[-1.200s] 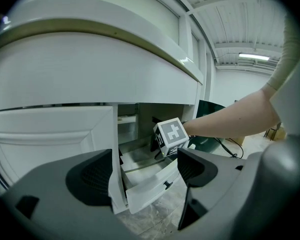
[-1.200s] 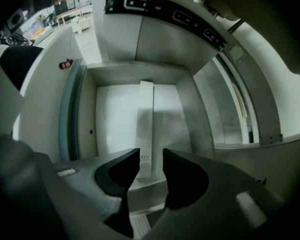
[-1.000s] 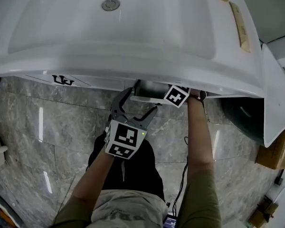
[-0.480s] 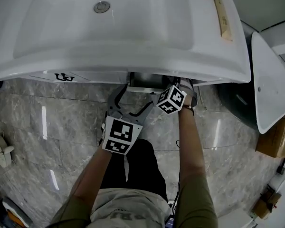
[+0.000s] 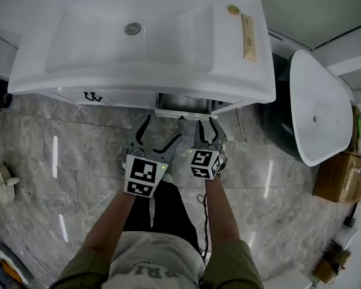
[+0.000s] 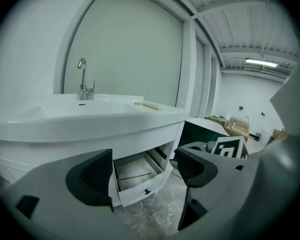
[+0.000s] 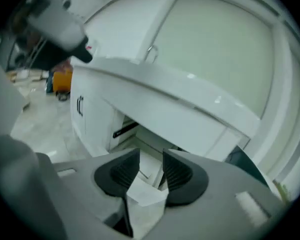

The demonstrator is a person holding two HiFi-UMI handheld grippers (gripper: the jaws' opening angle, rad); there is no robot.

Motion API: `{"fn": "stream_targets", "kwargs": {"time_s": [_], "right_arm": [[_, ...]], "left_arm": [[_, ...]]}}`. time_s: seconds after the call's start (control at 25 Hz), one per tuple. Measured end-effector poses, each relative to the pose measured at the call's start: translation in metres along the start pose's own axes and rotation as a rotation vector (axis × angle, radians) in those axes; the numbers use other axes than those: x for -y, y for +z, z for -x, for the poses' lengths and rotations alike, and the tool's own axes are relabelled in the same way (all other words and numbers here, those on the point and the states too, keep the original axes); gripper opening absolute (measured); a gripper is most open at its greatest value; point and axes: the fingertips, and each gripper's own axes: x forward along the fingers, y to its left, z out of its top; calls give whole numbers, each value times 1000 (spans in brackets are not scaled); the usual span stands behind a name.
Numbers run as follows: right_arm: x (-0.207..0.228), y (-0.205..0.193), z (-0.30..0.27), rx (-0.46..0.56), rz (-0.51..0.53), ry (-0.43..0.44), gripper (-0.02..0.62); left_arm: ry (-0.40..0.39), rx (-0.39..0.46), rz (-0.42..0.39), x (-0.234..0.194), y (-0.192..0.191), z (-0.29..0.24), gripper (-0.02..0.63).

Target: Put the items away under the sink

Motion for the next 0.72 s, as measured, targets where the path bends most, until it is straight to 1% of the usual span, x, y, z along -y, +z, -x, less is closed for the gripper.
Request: {"fn": "stream_targets", "kwargs": {"time_s": [0.04,0.12,0.24,0.36,0.48,0.6,0.72], "right_arm": [[5,11,20,22,-61,-8,135],[17,35,58,67,-143,-36,135],[42,73,112,128,-231,-88,135],[65,101,163,178,-311,-137,135],[83,131,209,235,-347,-160,135],[95,166,246,304,-350,-171,134],[102,198,275,372,-342,-170,133]], "left_arm": [[10,5,-1,2,9,10,387],[31,21,-3,6,29,31,387],[50,54,-7,13,58,56,387],[64,92,-5,20,85,82,387],[85,149,26,24,112,110,387],[120,225,55,23,141,139,385],[156,294,51,23,165,165,385]]}}
